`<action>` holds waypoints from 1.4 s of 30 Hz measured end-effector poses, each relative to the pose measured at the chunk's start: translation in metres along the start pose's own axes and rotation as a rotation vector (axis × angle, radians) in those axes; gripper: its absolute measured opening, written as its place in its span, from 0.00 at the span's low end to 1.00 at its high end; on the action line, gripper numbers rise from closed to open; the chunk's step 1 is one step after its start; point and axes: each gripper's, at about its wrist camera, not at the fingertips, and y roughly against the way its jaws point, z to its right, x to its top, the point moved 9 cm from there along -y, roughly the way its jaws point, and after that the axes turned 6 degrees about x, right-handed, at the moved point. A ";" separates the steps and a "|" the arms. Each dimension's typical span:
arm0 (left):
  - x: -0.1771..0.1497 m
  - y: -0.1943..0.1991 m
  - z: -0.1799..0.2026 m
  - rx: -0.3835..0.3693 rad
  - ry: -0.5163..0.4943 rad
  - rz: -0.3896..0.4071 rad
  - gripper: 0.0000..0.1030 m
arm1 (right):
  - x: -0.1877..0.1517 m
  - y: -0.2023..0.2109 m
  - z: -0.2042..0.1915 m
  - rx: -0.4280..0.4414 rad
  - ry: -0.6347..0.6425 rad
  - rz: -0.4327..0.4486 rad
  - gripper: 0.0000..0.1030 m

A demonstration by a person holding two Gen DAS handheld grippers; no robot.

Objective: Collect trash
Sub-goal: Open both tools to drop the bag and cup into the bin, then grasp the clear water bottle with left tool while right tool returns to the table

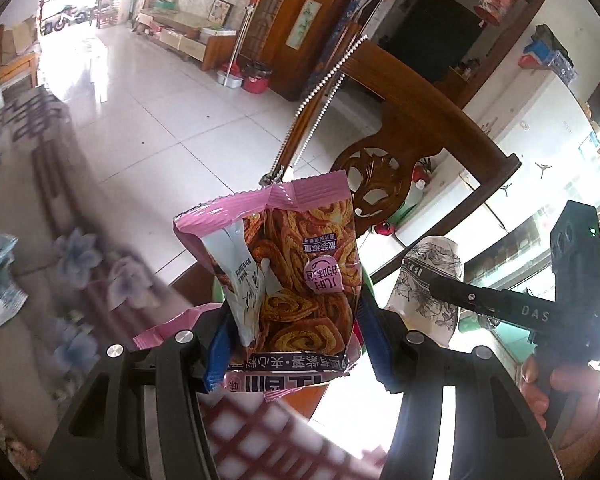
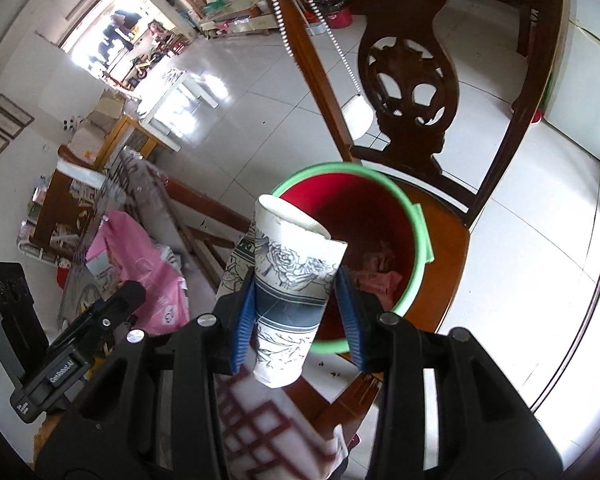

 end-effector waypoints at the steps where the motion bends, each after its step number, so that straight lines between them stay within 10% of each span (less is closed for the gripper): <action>1: 0.002 -0.003 0.003 -0.002 -0.003 -0.005 0.54 | 0.004 0.000 0.003 0.001 -0.007 0.005 0.38; 5: 0.009 -0.019 0.014 0.010 -0.023 -0.033 0.72 | 0.012 0.006 0.010 -0.005 -0.020 0.033 0.55; 25: -0.010 0.031 -0.017 0.048 0.028 0.027 0.73 | -0.022 -0.003 -0.023 0.005 0.012 -0.004 0.57; 36: -0.059 0.121 -0.118 0.175 0.156 0.095 0.73 | -0.086 -0.033 -0.126 0.068 0.152 -0.089 0.57; 42: -0.101 0.178 -0.209 0.284 0.385 0.155 0.73 | -0.128 -0.043 -0.171 0.094 0.201 -0.125 0.57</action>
